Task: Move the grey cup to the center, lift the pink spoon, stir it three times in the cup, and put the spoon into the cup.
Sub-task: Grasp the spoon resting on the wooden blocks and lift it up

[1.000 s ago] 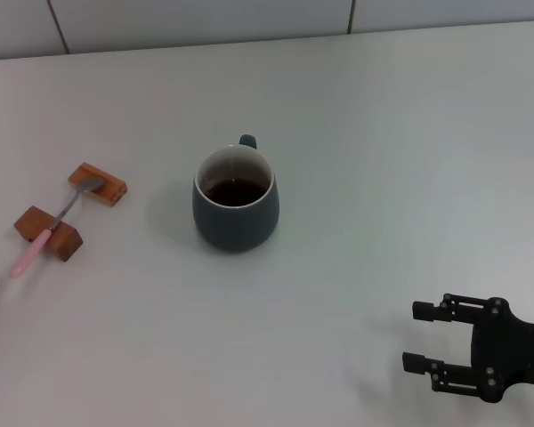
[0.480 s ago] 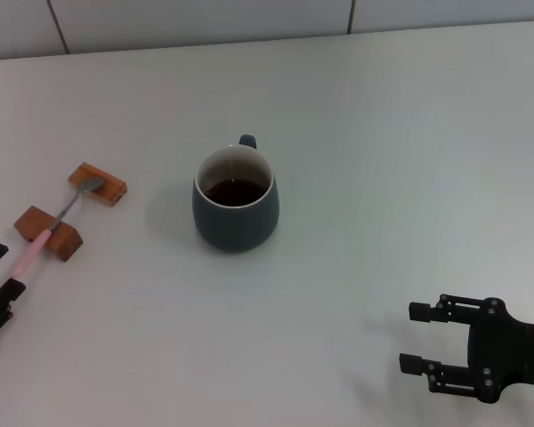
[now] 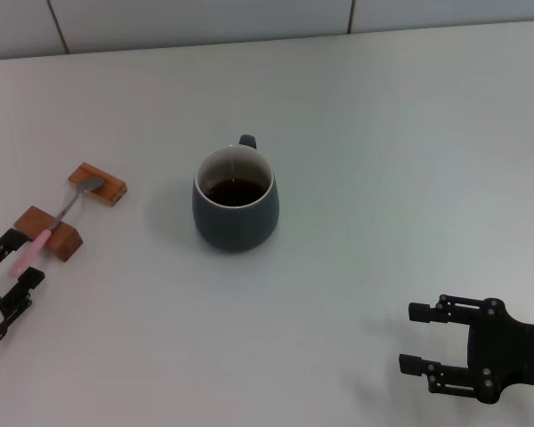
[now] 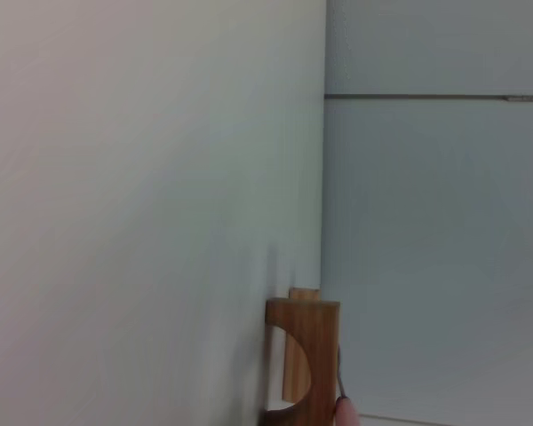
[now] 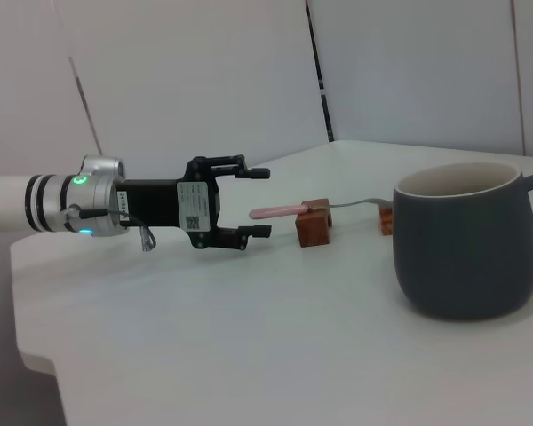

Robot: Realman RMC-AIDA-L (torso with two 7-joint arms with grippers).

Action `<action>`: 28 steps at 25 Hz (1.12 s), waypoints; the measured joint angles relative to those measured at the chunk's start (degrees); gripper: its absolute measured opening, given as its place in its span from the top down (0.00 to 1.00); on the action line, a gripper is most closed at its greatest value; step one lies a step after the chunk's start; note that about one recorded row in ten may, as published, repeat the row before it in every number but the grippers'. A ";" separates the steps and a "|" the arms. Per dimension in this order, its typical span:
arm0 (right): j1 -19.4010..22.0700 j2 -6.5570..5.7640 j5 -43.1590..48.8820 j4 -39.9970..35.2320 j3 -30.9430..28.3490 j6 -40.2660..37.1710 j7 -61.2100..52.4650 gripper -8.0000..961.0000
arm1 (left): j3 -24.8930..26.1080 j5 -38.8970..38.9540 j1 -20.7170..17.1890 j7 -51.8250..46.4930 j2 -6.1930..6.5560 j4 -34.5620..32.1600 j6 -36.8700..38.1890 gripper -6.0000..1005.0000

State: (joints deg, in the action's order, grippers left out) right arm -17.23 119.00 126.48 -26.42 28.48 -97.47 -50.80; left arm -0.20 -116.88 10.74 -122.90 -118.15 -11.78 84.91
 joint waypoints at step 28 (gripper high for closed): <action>-0.73 0.00 -0.44 0.29 -0.10 0.00 -0.46 0.26 | -0.06 -0.82 3.15 -2.16 0.06 0.58 -5.02 0.38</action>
State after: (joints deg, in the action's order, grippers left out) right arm -17.95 119.01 126.04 -26.13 28.37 -97.47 -51.26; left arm -0.26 -117.70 13.89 -125.06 -118.09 -11.20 79.88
